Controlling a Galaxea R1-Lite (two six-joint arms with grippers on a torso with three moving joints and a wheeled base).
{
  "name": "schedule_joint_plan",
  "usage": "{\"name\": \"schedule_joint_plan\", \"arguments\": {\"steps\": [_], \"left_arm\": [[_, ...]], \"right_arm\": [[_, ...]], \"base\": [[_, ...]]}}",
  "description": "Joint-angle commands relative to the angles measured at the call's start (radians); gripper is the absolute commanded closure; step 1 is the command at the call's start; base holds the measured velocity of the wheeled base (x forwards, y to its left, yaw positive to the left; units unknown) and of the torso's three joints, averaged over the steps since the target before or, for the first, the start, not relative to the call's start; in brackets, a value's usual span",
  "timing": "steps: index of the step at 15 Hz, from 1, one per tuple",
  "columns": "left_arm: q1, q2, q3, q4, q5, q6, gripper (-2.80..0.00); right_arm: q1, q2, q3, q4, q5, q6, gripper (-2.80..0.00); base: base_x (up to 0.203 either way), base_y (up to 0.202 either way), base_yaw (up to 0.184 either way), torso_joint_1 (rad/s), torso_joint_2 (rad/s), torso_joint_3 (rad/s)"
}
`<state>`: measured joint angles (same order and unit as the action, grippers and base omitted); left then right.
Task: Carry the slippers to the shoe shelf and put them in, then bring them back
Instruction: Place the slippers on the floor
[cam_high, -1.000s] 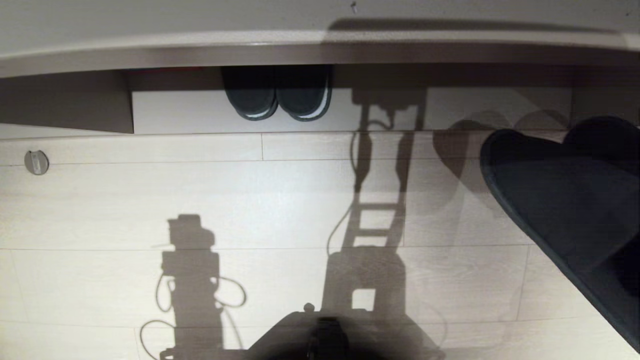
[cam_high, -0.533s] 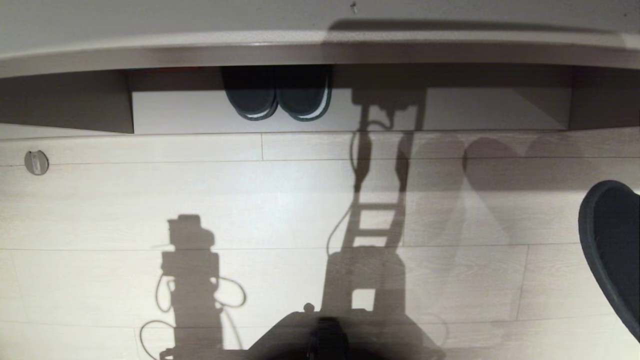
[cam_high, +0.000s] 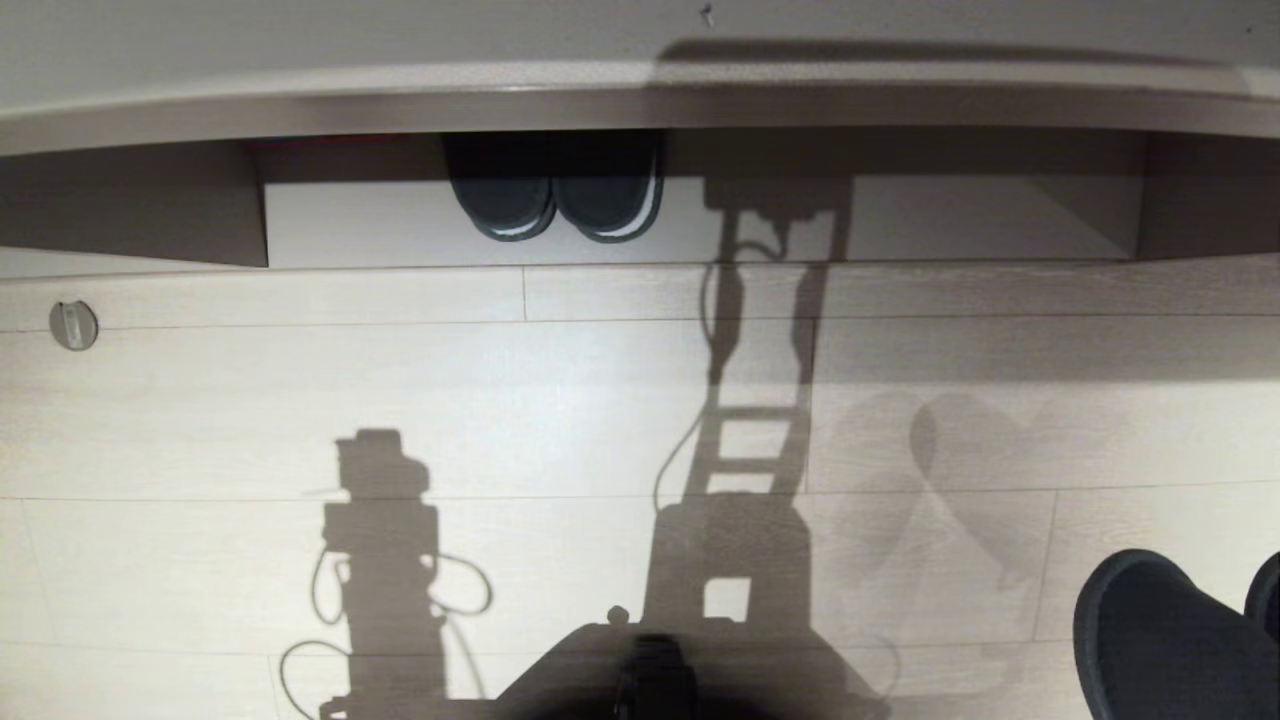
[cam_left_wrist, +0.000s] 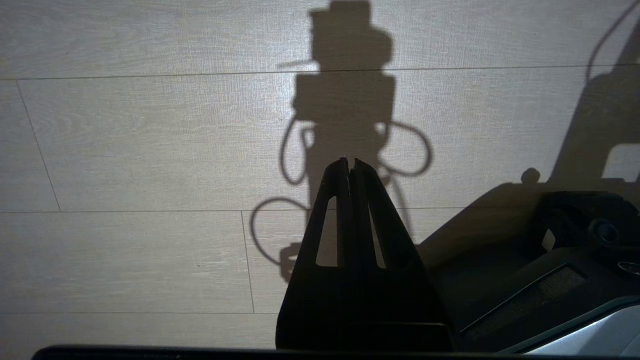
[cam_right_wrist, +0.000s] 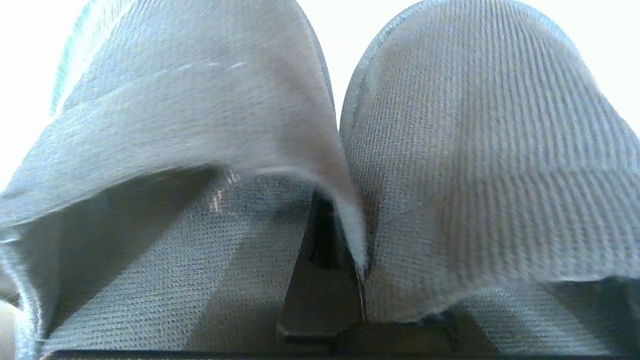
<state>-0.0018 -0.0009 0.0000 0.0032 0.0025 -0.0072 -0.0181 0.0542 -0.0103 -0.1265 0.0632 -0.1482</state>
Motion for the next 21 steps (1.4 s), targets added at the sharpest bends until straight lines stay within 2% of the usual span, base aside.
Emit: {"name": "schedule_joint_plan", "arguments": {"steps": [1,4,6,7,9,21], "left_arm": [[0.000,0.001,0.000,0.000,0.001,0.000,0.00],[0.000,0.001,0.000,0.001,0.001,-0.001,0.00],[0.000,0.001,0.000,0.001,0.001,-0.004,0.00],[0.000,0.001,0.000,0.001,0.001,-0.004,0.00],[0.000,0.001,0.000,0.000,0.001,-0.004,0.00],[0.000,0.001,0.000,0.001,0.001,-0.006,0.00]], "right_arm": [[0.001,-0.057,0.010,0.076,-0.038,0.007,0.00],[0.001,-0.056,0.012,0.130,-0.042,0.028,0.00],[0.001,-0.057,0.012,0.131,-0.046,0.065,0.00],[0.001,-0.057,0.012,0.130,-0.049,0.109,0.00],[0.001,-0.057,0.012,0.128,-0.052,0.128,0.00],[0.001,-0.057,0.012,0.128,-0.052,0.128,0.00]], "base": [[0.000,0.000,0.000,0.000,0.00,0.000],[0.000,0.000,0.000,0.000,0.00,0.000],[0.000,0.000,0.000,0.000,0.00,0.019],[0.000,0.000,0.000,0.001,0.00,0.113],[0.000,0.000,0.000,0.004,0.00,0.185],[0.000,0.000,0.000,0.003,0.00,0.201]]}}
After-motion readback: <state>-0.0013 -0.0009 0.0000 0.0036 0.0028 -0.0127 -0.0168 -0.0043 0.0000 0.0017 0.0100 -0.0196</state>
